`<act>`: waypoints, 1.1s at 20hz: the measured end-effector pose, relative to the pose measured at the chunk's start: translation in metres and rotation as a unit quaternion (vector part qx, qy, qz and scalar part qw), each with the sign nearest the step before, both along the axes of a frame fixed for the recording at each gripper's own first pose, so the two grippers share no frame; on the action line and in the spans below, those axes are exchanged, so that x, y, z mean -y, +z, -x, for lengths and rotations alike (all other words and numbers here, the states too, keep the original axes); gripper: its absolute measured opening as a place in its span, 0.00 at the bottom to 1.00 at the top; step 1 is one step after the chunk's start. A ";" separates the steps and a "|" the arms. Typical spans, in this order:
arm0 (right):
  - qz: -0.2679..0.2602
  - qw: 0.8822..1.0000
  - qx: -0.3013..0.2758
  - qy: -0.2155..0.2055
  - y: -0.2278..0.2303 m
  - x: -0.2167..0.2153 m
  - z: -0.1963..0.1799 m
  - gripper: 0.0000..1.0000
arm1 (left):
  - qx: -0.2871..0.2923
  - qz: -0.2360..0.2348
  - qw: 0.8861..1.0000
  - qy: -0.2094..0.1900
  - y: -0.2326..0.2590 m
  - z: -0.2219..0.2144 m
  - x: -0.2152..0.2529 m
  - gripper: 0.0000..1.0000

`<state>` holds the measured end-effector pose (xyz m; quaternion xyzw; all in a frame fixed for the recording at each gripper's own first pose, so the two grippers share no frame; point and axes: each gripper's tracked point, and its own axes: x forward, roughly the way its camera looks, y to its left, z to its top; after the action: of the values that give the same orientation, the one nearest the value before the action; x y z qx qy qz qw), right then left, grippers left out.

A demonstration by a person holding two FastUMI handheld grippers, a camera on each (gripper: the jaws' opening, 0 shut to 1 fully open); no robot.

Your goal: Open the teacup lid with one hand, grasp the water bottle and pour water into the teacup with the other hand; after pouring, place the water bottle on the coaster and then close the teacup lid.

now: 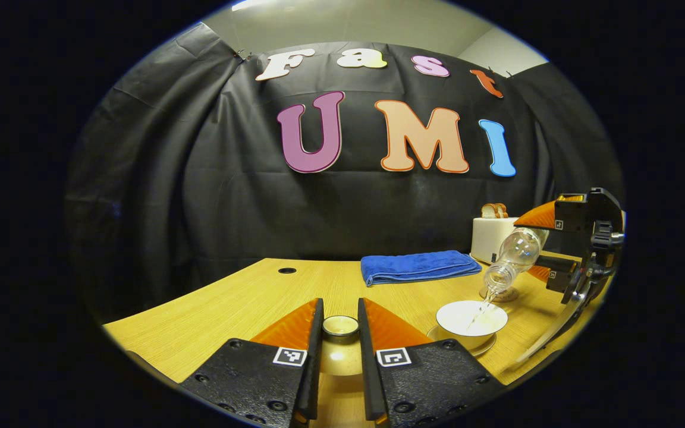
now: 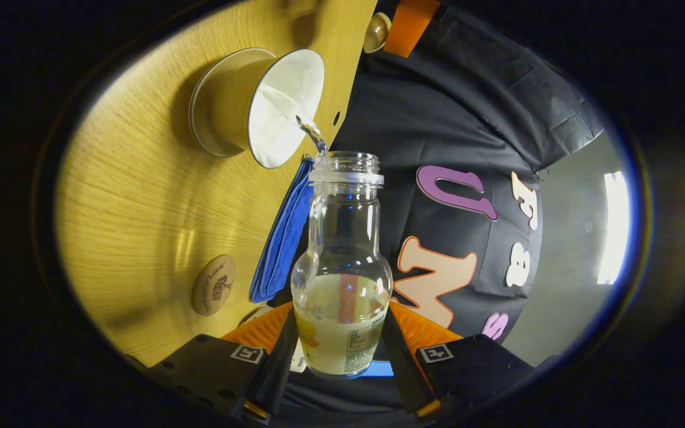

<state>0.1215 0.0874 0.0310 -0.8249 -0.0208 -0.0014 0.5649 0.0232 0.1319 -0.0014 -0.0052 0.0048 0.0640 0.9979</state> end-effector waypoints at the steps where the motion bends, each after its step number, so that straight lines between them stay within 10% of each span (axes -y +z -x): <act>1: 0.005 1.000 0.003 0.002 0.002 -0.002 0.000 0.79 | 0.000 0.000 1.000 0.000 -0.001 0.000 0.000 0.27; 22: 0.114 0.989 0.066 0.061 0.032 -0.029 0.003 0.79 | 0.000 0.000 1.000 -0.001 0.000 0.000 -0.001 0.27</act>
<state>0.1190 0.1165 0.0629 -0.8792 -0.1084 -0.0195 0.4636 0.0231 0.1326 -0.0017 -0.0053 0.0048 0.0634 0.9980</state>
